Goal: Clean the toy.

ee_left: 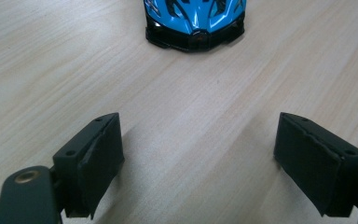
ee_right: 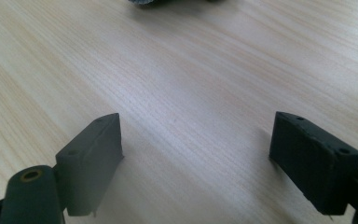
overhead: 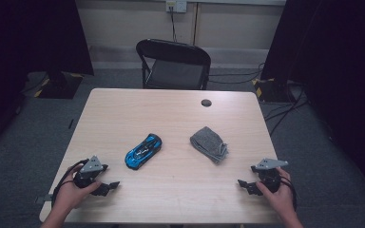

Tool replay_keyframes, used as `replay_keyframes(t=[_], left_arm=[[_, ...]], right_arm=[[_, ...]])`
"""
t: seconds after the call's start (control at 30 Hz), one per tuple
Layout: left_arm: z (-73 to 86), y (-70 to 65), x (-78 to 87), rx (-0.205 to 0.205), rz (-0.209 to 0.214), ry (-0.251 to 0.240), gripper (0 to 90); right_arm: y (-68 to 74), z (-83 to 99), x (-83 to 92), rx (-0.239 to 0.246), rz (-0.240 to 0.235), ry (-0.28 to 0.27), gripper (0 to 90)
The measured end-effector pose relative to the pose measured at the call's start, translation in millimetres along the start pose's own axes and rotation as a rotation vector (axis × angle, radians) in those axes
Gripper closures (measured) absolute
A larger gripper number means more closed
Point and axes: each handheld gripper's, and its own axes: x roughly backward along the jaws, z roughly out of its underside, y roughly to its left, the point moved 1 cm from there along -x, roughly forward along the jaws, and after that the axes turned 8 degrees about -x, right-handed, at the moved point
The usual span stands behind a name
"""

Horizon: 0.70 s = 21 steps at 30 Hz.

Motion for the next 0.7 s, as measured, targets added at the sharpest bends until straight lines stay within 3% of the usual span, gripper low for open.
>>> replay_keyframes(t=[0.33,0.7], left_arm=[[4.0,-2.0,-1.0,0.004,-0.002,-0.039,12.3],[4.2,-3.0,-0.8,0.005,-0.015,-0.03,10.0]], right_arm=[[0.9,6.8,0.4,0.012,0.001,-0.043,15.1],[0.6,6.9,0.3,0.017,-0.002,-0.044,14.9]])
